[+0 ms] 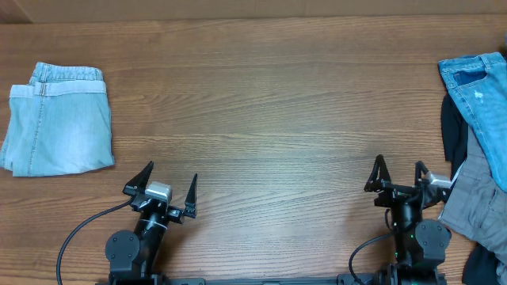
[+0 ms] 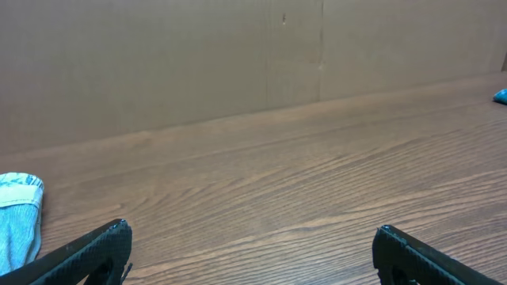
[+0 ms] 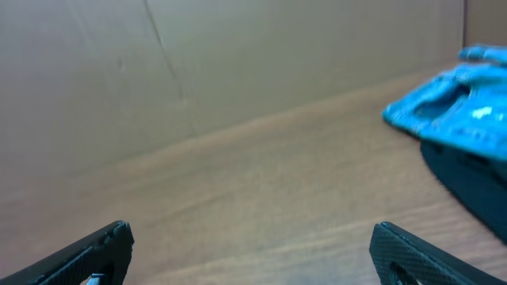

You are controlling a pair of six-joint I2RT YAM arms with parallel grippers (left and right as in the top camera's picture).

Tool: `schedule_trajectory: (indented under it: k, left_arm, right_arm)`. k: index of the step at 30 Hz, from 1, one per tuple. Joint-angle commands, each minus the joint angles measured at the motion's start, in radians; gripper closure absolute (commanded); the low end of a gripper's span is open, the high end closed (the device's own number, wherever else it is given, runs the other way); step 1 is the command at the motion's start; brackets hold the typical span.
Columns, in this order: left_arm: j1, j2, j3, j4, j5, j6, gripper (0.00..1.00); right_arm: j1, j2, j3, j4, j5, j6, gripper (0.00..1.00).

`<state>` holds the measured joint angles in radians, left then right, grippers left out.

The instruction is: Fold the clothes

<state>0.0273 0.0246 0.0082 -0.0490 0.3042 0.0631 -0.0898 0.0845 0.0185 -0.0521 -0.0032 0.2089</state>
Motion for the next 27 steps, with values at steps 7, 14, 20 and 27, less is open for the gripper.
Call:
schedule_trajectory:
  k: [7, 14, 20, 27]
  left_arm:
    - [0.006, 0.002, -0.003, 0.001, 0.01, 0.027, 0.0]
    - [0.006, 0.002, -0.003, 0.001, 0.01, 0.027, 0.0]
    - [0.006, 0.002, -0.003, 0.001, 0.01, 0.027, 0.0]
    - [0.006, 0.002, -0.003, 0.001, 0.01, 0.027, 0.0]
  right_arm:
    - [0.004, 0.332, 0.625, -0.266, 0.042, 0.009, 0.0]
    - [-0.048, 1.184, 1.543, -0.8, 0.048, -0.137, 0.0]
    - [-0.149, 1.595, 2.011, -1.04, 0.051, -0.131, 0.0]
    - [-0.286, 1.761, 2.011, -0.987, 0.108, 0.024, 0.22]
